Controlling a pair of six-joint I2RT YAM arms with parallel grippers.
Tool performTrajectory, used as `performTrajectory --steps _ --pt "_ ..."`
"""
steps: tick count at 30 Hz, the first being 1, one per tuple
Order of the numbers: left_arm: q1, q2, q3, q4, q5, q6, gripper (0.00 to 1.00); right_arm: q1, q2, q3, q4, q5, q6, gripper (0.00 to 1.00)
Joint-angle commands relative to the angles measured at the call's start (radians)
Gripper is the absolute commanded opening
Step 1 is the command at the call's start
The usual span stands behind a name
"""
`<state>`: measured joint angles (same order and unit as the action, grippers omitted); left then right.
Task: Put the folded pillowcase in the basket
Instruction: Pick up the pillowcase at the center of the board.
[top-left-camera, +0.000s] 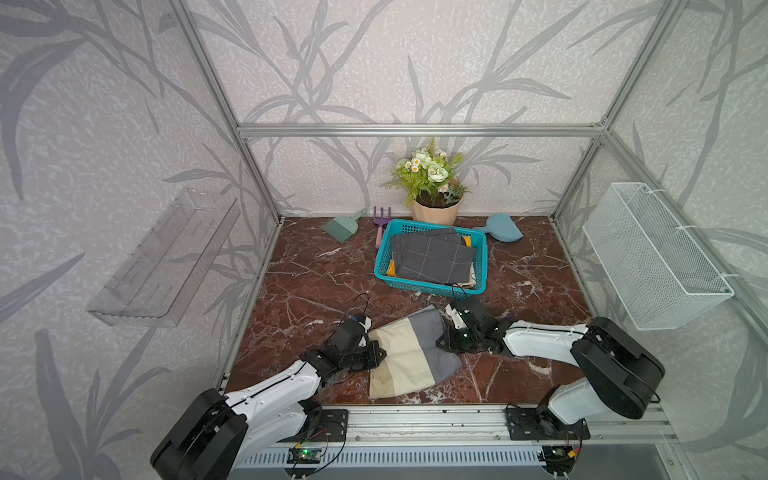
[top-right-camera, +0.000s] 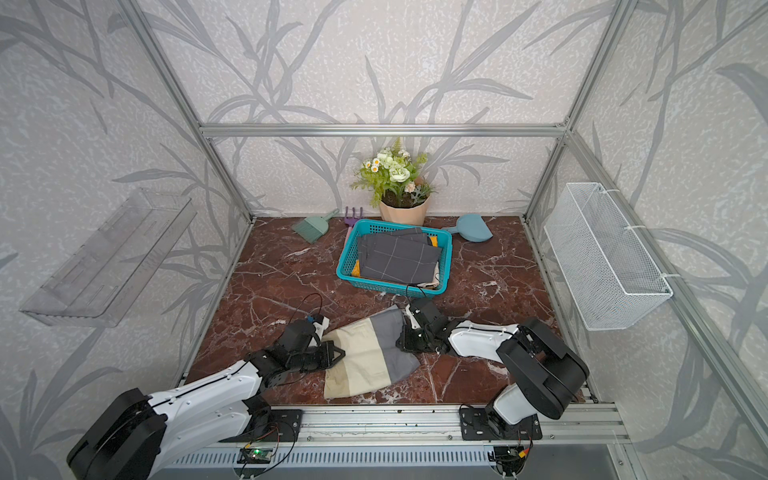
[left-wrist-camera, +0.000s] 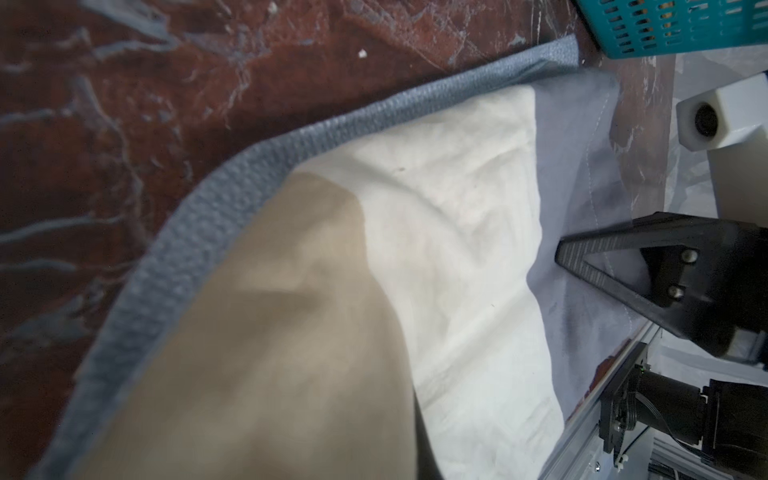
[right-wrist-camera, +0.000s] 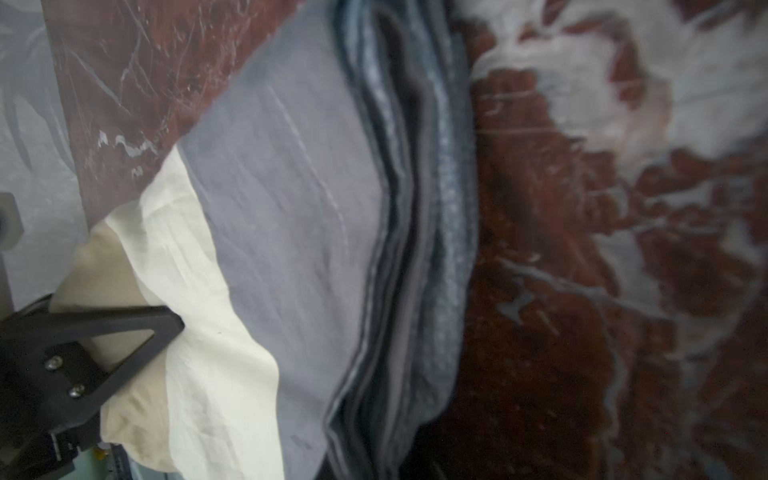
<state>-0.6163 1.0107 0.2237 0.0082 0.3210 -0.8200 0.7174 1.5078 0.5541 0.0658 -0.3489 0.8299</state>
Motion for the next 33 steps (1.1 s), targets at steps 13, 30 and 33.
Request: performTrajectory --steps 13,30,33 --pt "-0.004 -0.157 0.192 -0.208 -0.085 0.065 0.0 0.061 -0.204 0.135 -0.307 0.102 -0.043 0.0" --pt "-0.006 0.064 0.744 -0.175 -0.106 0.195 0.0 -0.065 -0.31 0.597 -0.612 0.175 -0.281 0.0" --pt "0.001 0.157 0.815 -0.137 -0.17 0.262 0.0 -0.16 -0.254 0.633 -0.578 0.122 -0.302 0.0"
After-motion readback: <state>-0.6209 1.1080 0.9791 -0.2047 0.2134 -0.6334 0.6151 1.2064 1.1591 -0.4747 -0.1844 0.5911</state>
